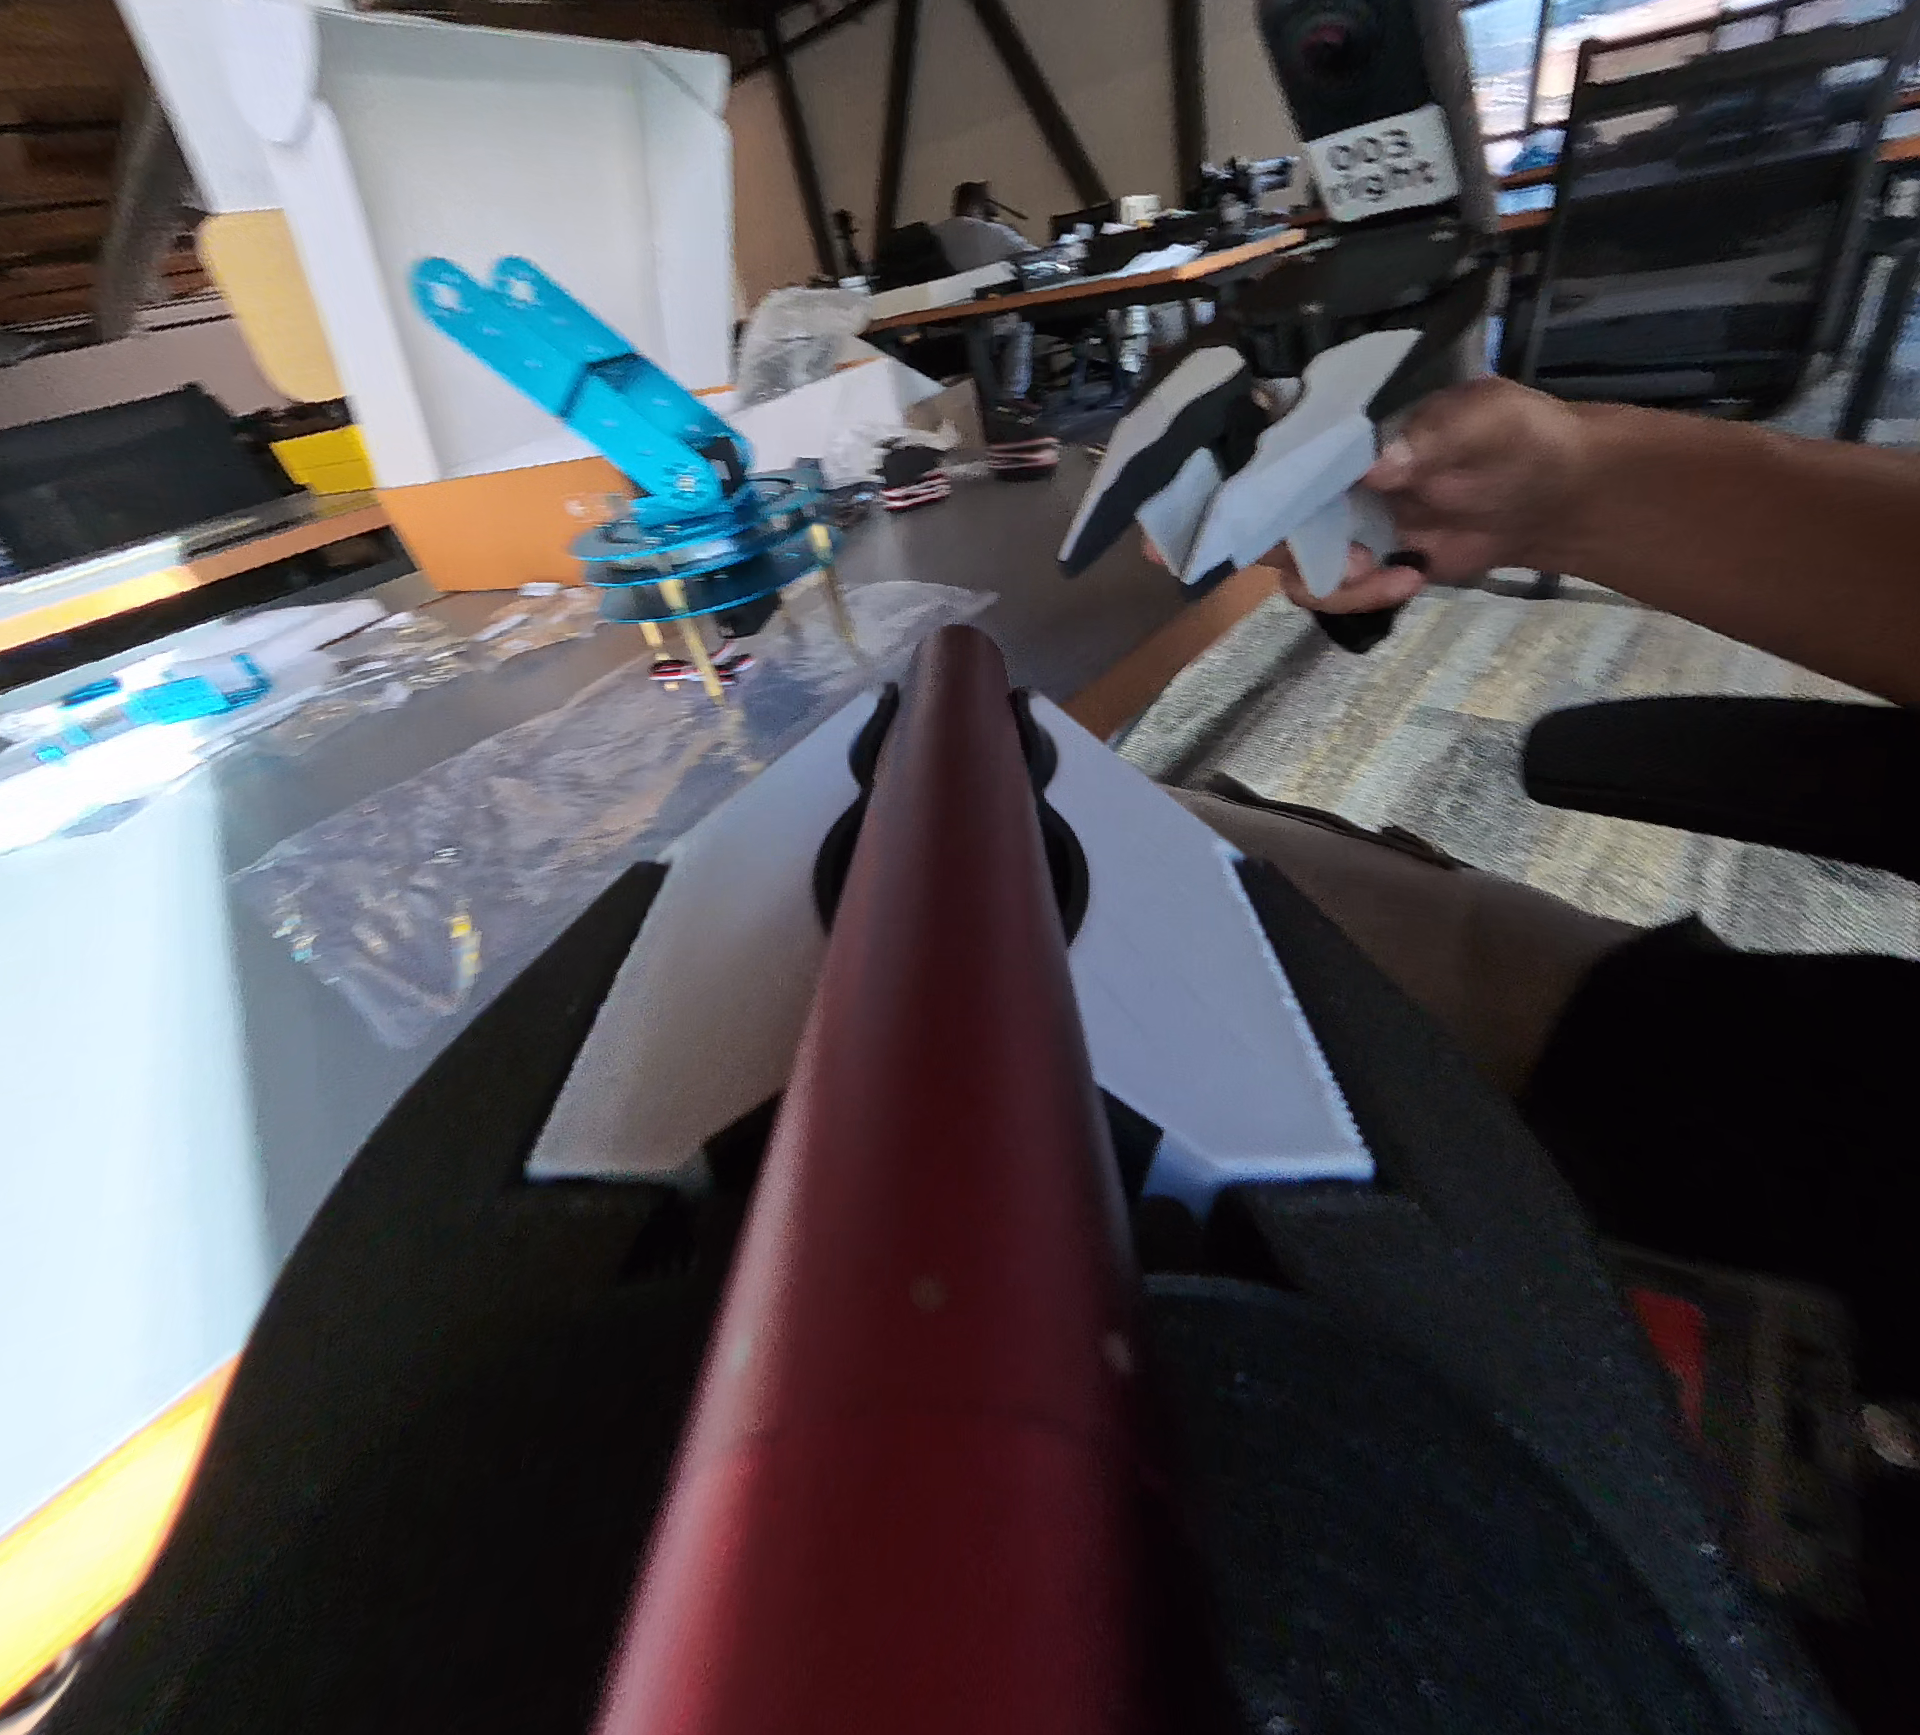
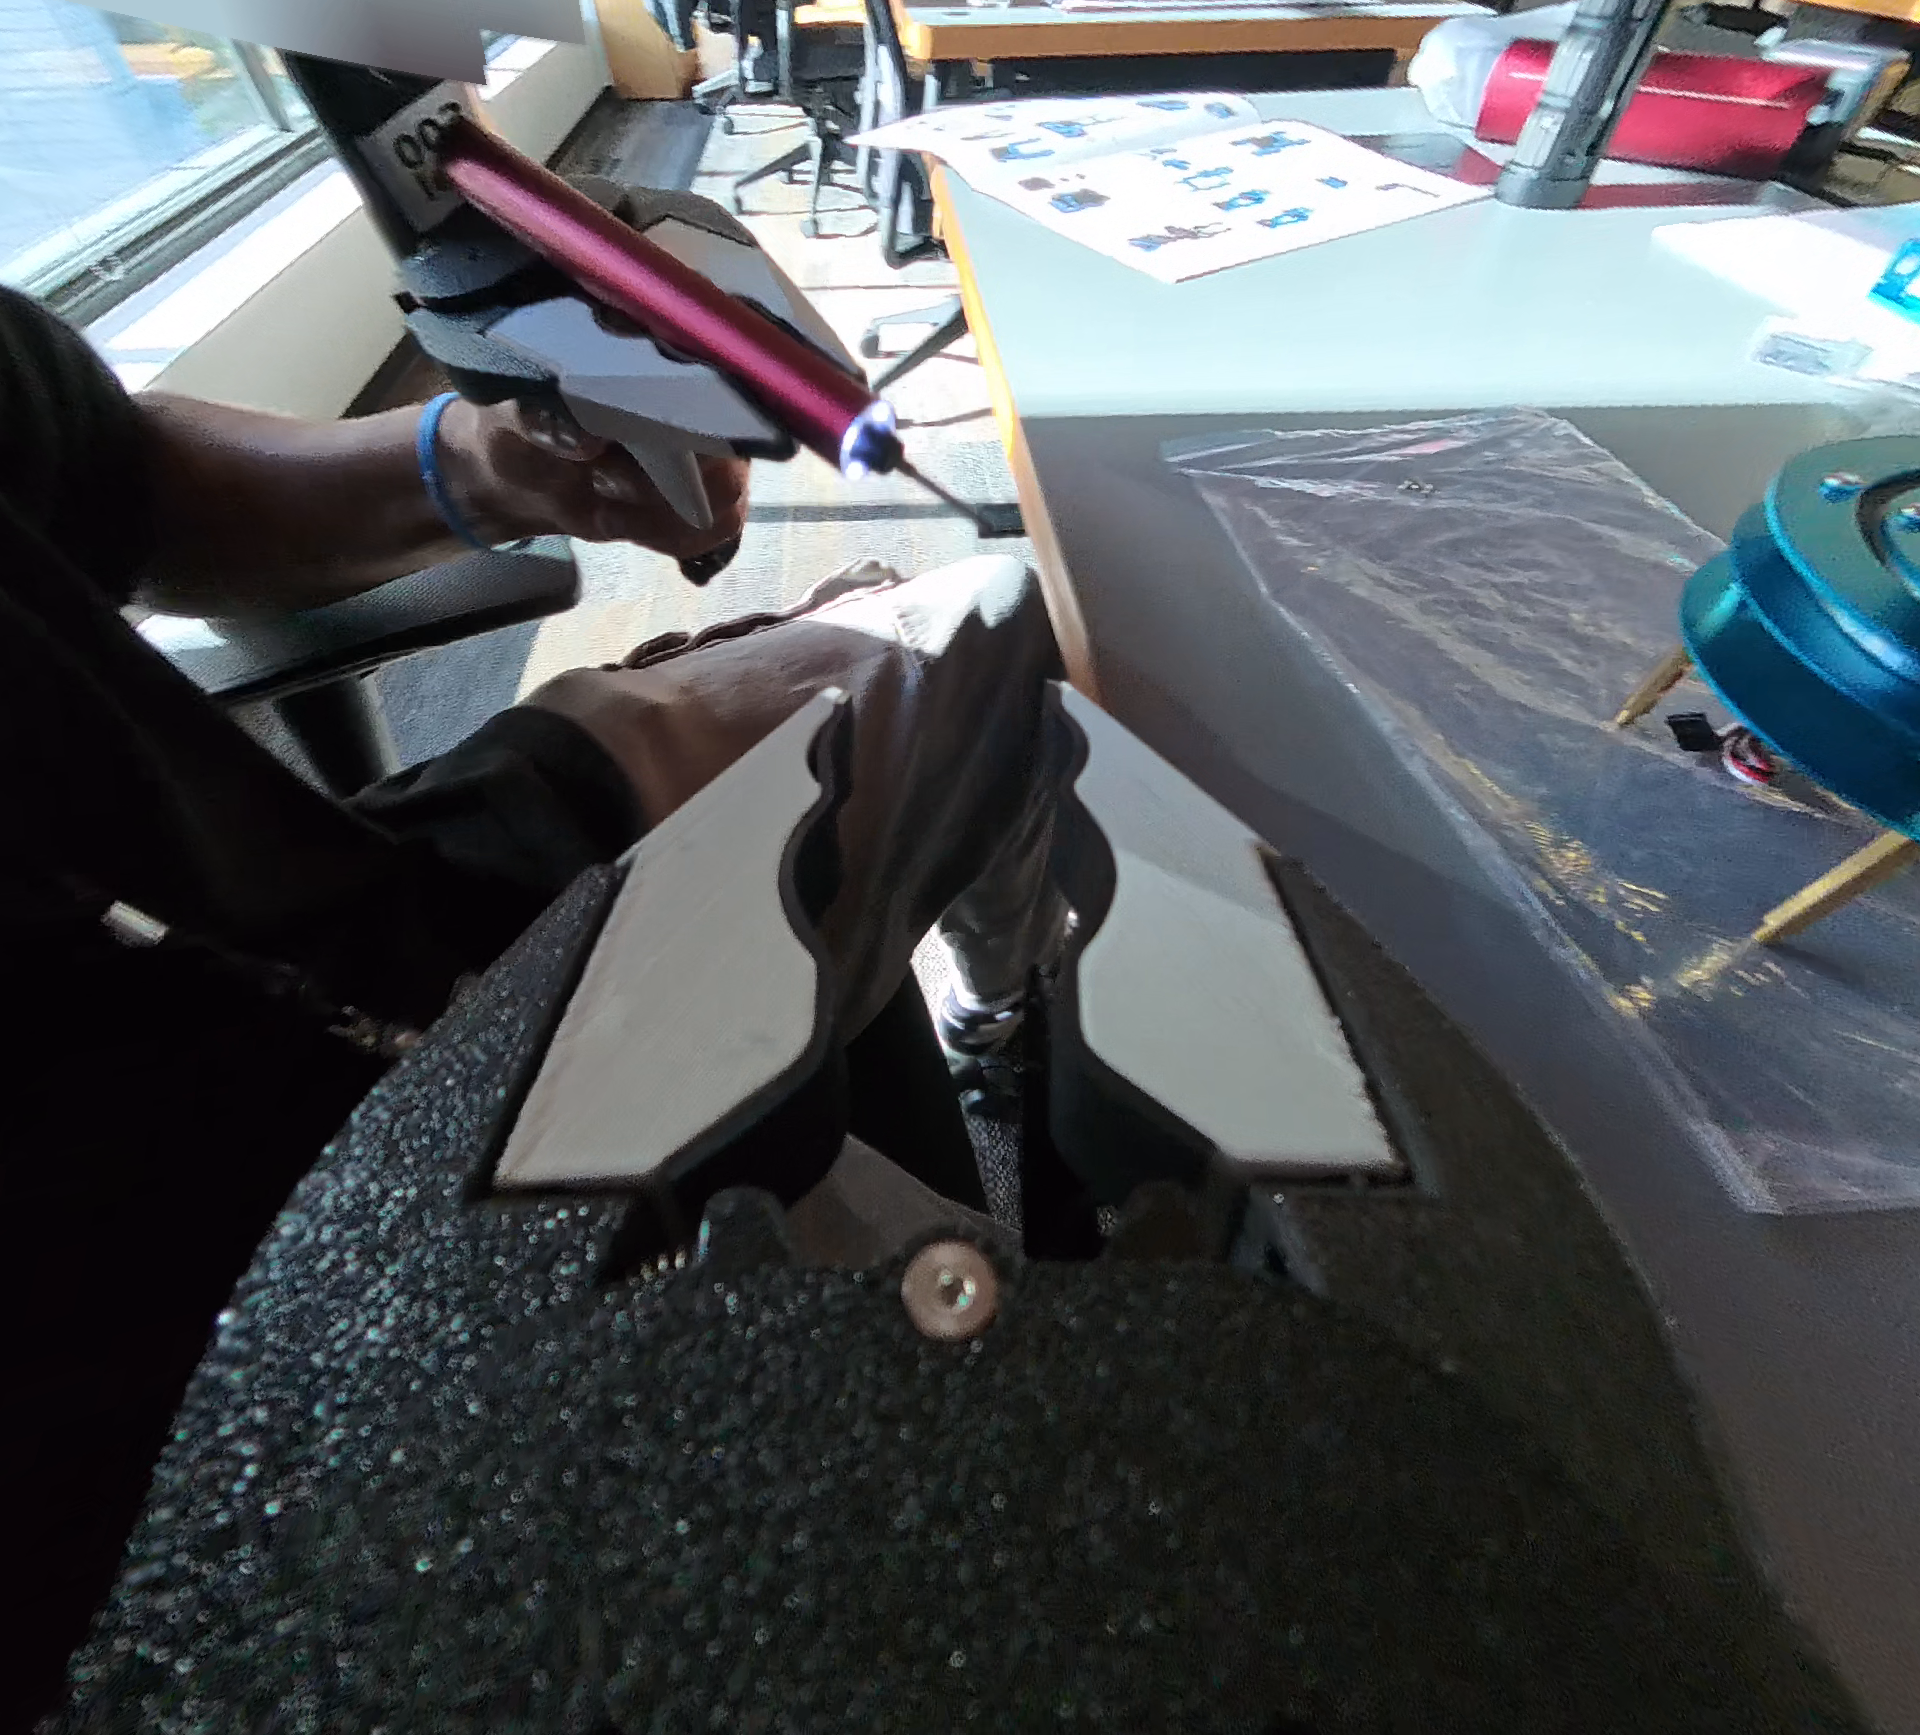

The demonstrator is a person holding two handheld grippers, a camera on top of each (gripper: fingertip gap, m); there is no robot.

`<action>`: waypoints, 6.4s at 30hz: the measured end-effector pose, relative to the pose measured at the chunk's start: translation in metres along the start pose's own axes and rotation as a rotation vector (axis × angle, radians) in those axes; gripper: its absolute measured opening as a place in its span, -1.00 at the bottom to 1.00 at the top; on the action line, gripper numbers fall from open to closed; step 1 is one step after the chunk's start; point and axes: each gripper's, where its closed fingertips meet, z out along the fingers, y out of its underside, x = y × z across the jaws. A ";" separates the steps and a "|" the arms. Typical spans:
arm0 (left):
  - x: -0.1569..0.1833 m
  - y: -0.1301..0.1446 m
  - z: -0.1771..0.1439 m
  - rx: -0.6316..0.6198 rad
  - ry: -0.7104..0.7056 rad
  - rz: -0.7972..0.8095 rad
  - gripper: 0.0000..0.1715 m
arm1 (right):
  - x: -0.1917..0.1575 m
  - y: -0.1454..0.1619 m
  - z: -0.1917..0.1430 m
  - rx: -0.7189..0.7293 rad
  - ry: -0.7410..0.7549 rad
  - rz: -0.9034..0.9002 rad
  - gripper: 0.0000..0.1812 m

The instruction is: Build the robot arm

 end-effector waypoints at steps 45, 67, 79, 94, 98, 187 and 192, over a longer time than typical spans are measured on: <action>-0.221 0.091 0.069 -0.571 0.758 -0.342 -0.75 | 0.149 -0.014 -0.040 0.158 -0.101 0.328 -0.58; -0.202 0.078 0.062 -0.518 0.724 -0.341 -0.76 | 0.145 -0.013 -0.036 0.136 -0.099 0.313 -0.59; -0.179 0.057 0.046 -0.407 0.629 -0.352 -0.75 | 0.120 -0.022 0.110 -0.188 0.160 0.163 -0.62; -0.171 0.037 0.039 -0.281 0.645 -0.294 -0.75 | 0.130 -0.018 0.151 -0.280 0.255 0.159 -1.00; -0.175 0.039 0.037 -0.287 0.633 -0.292 -0.75 | 0.132 -0.013 0.150 -0.294 0.268 0.167 -1.00; -0.140 0.074 0.047 -0.480 0.580 -0.008 -0.76 | 0.113 0.021 0.150 -0.447 0.132 0.212 -0.79; -0.141 0.073 0.047 -0.476 0.578 -0.002 -0.76 | 0.113 0.021 0.150 -0.446 0.130 0.213 -0.77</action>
